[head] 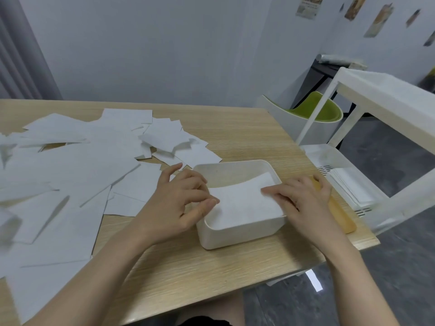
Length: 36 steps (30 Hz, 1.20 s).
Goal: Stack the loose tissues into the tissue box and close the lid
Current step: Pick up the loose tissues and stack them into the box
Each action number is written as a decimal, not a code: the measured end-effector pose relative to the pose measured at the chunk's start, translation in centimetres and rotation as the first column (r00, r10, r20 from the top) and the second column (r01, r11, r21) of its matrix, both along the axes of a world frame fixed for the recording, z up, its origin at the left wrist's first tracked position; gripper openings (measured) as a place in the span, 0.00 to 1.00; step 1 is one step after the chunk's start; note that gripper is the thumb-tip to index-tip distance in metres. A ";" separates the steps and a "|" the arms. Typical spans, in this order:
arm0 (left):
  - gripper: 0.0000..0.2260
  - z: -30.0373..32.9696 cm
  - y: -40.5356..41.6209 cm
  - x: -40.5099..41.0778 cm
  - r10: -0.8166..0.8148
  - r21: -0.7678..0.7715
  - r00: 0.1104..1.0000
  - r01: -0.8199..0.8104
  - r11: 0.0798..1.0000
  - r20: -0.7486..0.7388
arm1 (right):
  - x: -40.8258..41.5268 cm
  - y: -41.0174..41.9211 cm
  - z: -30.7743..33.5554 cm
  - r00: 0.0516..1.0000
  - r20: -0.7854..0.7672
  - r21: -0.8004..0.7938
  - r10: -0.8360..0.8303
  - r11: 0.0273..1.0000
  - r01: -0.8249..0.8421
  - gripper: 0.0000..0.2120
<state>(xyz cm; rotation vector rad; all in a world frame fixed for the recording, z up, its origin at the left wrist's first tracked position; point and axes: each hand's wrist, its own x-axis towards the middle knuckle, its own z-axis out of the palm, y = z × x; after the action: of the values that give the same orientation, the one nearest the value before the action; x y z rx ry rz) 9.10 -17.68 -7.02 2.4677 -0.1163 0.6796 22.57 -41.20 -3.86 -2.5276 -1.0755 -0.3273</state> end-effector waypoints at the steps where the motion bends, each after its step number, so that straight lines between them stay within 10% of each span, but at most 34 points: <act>1: 0.20 0.0 0.0 0.0 0.002 -0.006 1.000 -0.002 1.000 0.001 | -0.1 0.0 0.2 1.000 0.025 -0.026 0.007 1.000 -0.007 0.13; 26: 0.22 -1.3 0.1 -0.2 -0.024 -0.196 1.000 0.026 0.980 0.014 | -0.8 0.2 1.4 0.990 -0.142 -0.301 -0.011 0.953 -0.033 0.21; 36: 0.18 -1.2 1.5 -2.1 0.046 -0.236 0.998 -0.036 0.971 0.039 | -3.4 2.6 1.8 0.997 0.080 0.010 0.008 1.000 -0.009 0.22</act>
<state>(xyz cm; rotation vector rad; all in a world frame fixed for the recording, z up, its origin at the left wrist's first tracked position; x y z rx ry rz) 6.98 -16.13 -8.18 2.2335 -0.0009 0.7223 19.19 -38.60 -2.10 -2.5188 -1.1112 -0.4344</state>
